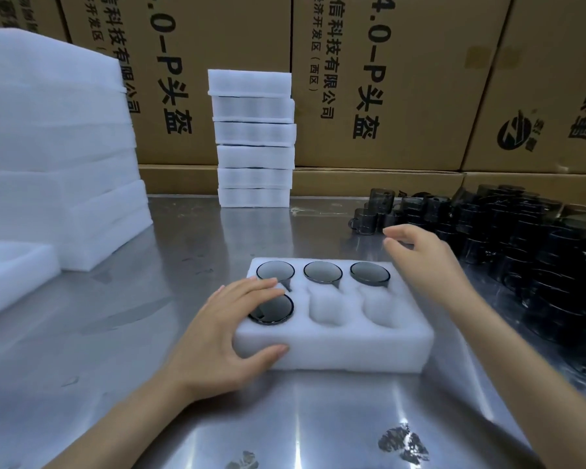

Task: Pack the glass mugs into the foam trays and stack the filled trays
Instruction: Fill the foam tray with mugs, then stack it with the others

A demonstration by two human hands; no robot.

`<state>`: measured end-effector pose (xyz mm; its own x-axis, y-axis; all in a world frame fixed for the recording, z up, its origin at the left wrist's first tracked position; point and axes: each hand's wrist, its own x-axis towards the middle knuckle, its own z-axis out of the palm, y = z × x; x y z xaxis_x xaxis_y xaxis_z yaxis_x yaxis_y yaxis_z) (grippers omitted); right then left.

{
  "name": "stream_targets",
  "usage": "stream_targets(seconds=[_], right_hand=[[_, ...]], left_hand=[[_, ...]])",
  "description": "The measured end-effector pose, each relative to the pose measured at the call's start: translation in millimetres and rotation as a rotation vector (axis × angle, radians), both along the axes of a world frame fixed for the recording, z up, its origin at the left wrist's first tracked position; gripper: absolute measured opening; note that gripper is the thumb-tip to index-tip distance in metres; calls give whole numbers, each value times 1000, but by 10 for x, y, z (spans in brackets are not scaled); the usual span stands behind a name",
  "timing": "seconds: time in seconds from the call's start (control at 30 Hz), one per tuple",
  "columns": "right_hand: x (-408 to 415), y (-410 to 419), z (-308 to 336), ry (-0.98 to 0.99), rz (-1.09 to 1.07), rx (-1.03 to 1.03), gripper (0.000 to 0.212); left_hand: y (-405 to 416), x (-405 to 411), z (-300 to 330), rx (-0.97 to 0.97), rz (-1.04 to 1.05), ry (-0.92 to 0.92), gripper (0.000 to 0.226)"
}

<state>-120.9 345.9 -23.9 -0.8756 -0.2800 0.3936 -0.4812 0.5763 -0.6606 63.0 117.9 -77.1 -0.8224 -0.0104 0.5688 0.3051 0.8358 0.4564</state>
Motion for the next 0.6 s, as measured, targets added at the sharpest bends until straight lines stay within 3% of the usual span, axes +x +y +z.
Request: stream_targets(seconds=[0.1, 0.23, 0.4, 0.6], right_hand=[[-381, -97, 9, -27, -43, 86, 39], [-938, -271, 50, -27, -95, 261, 51], [-1441, -497, 94, -35, -137, 398, 56], [-1733, -693, 204, -6, -136, 586, 47]], left_hand=[[-69, -80, 4, 87, -46, 86, 44], [-192, -333, 15, 410, 104, 257, 37], [-410, -667, 43, 912, 338, 187, 27], [-542, -766, -15, 1008, 335, 100, 30]])
